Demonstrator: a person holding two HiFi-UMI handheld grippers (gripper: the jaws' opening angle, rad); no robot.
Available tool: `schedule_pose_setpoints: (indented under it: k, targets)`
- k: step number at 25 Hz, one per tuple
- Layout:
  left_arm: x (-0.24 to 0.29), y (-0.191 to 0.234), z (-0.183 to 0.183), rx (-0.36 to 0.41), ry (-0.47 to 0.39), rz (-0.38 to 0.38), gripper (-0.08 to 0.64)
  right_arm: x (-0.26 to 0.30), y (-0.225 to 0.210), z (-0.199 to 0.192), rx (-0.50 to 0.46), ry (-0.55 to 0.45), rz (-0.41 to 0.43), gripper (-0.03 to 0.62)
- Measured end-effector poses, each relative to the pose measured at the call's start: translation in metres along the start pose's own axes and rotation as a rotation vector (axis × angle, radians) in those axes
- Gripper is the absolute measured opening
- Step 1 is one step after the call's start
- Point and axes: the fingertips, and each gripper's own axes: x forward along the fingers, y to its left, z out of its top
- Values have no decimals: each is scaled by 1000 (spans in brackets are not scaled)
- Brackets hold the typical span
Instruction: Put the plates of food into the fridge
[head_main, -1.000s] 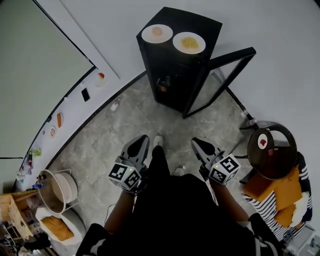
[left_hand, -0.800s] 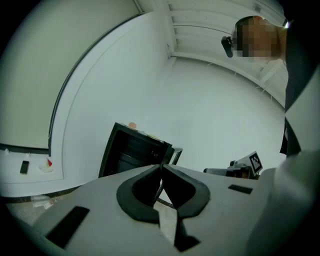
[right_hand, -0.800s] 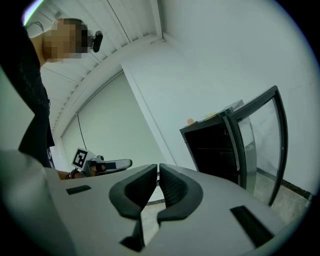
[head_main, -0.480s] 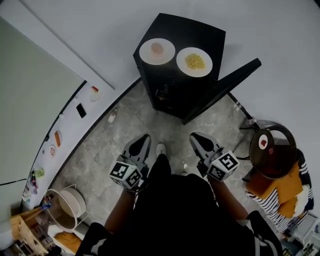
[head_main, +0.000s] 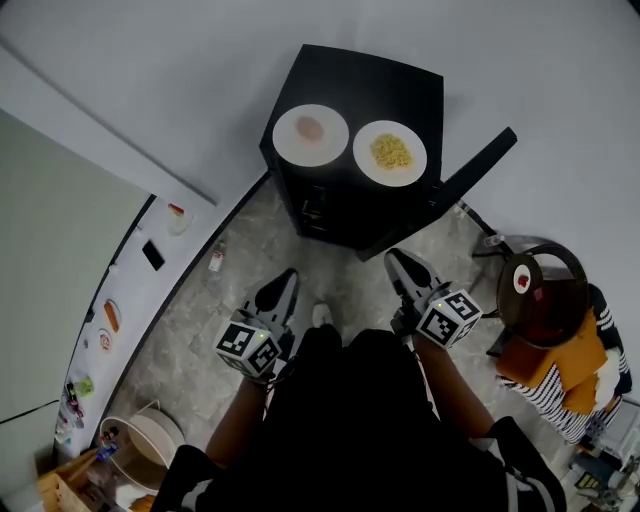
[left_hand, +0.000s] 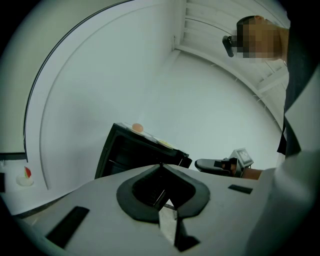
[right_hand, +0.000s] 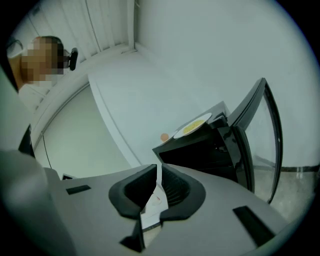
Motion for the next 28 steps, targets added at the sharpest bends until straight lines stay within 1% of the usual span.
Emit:
schedule_pose_setpoints:
  k: [4, 8, 9, 10, 11, 13, 16, 21, 28]
  targets:
    - [11, 4, 7, -3, 5, -8, 32, 16, -14, 19, 114, -48, -9, 34]
    - [22, 3, 9, -3, 11, -9, 32, 33, -32, 39, 271, -120, -2, 35]
    - [24, 3, 9, -5, 10, -3, 32, 36, -36, 42, 307, -132, -1, 39]
    - [25, 3, 10, -3, 7, 3, 32, 40, -39, 45, 335, -139, 2, 61]
    - [27, 3, 11, 2, 6, 6, 32, 42, -41, 47, 353, -144, 6, 86]
    - [30, 4, 13, 13, 7, 13, 32, 48, -44, 53, 385, -161, 18, 91]
    - [32, 7, 14, 16, 10, 27, 32, 54, -48, 60, 470, -203, 33, 97]
    - [34, 13, 15, 2, 12, 46, 32, 68, -60, 59, 598, -235, 21, 130]
    - [34, 17, 12, 1, 27, 52, 32, 79, -74, 61, 700, -270, -3, 149]
